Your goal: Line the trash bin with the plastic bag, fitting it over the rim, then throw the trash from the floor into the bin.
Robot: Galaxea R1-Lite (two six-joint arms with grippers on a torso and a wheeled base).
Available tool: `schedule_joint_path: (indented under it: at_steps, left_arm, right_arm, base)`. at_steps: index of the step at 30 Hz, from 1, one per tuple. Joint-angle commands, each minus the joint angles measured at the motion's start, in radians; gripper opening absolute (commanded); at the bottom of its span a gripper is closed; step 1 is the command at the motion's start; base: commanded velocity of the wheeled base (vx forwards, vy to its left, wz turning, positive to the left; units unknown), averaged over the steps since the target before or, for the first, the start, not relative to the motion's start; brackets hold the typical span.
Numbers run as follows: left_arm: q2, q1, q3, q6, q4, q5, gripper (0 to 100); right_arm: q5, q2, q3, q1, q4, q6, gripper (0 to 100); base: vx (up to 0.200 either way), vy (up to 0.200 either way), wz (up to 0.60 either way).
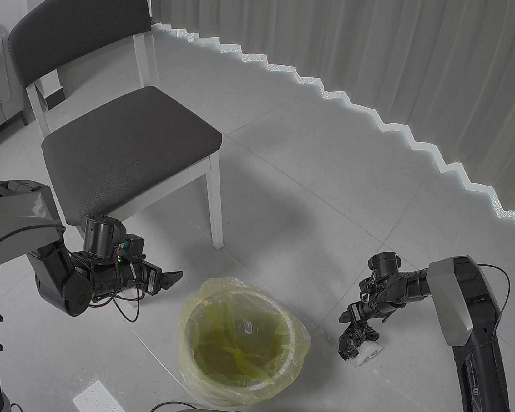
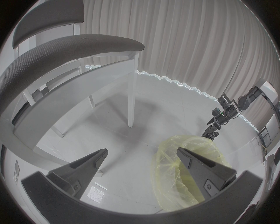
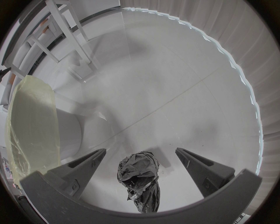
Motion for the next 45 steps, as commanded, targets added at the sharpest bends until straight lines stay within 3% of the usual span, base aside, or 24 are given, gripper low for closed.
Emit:
schedule_joint_path:
  at_steps: [1,6,7,26,45]
  left_arm:
    - [0.004,0.0,0.0,0.0,0.0,0.0,100]
    - [0.007,0.001,0.0,0.0,0.0,0.0,100]
    - [0.007,0.001,0.0,0.0,0.0,0.0,100]
    - [0.0,0.0,0.012,0.002,-0.016,0.0,100]
    - [-0.095,-0.002,0.07,0.002,-0.036,0.001,100]
  right_arm:
    - [-0.001,0.003,-0.001,0.0,0.0,-0.001,100]
    - [-0.001,0.001,-0.003,0.0,0.02,-0.002,100]
    - [-0.001,0.001,-0.003,0.002,0.023,-0.002,0]
    - [-0.021,-0.009,0.003,0.002,0.028,-0.001,0]
    - [-0.023,-0.177,0.168,0.003,0.019,0.006,0]
  base:
    - [0.0,0.0,0.0]
    - [0.0,0.0,0.0]
    - [0.0,0.0,0.0]
    - [0.0,0.0,0.0]
    - [0.0,0.0,0.0]
